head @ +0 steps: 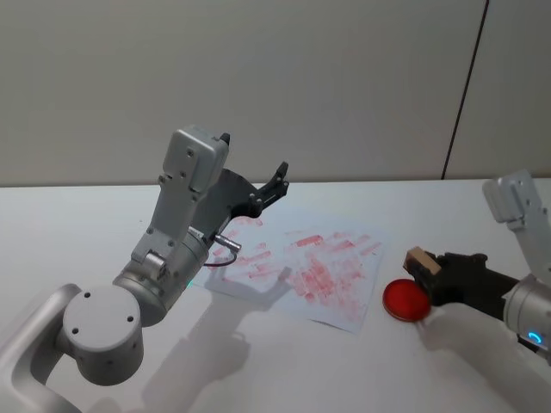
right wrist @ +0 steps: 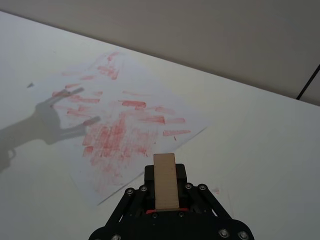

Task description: Use the one hand to pick up the stamp and affix it onto the A4 paper.

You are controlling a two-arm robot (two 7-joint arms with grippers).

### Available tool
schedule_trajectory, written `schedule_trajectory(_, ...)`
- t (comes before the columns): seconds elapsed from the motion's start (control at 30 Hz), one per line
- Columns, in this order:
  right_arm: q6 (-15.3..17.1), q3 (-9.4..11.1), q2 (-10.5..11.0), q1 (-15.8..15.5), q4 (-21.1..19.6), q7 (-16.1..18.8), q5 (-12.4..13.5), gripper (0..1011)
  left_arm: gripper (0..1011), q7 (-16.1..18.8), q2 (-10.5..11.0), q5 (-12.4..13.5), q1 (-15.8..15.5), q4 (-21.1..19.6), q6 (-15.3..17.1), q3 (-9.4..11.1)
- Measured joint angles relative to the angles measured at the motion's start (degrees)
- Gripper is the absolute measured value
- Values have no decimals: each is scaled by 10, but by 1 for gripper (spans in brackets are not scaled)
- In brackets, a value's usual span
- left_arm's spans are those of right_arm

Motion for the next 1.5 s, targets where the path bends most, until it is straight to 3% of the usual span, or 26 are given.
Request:
schedule_trajectory(0.47,6,-8,3,4,34,15,-31,219,1001,0,0,0,0,0,0,0)
schedule_trajectory(0.87,-8,-22,-16,26,69,25,-56,229,1001,0,0,0,0,0,0,0)
schedule_trajectory(1.5,-19,-31,-29,40,89,30,-70,828,1001,0,0,0,0,0,0,0)
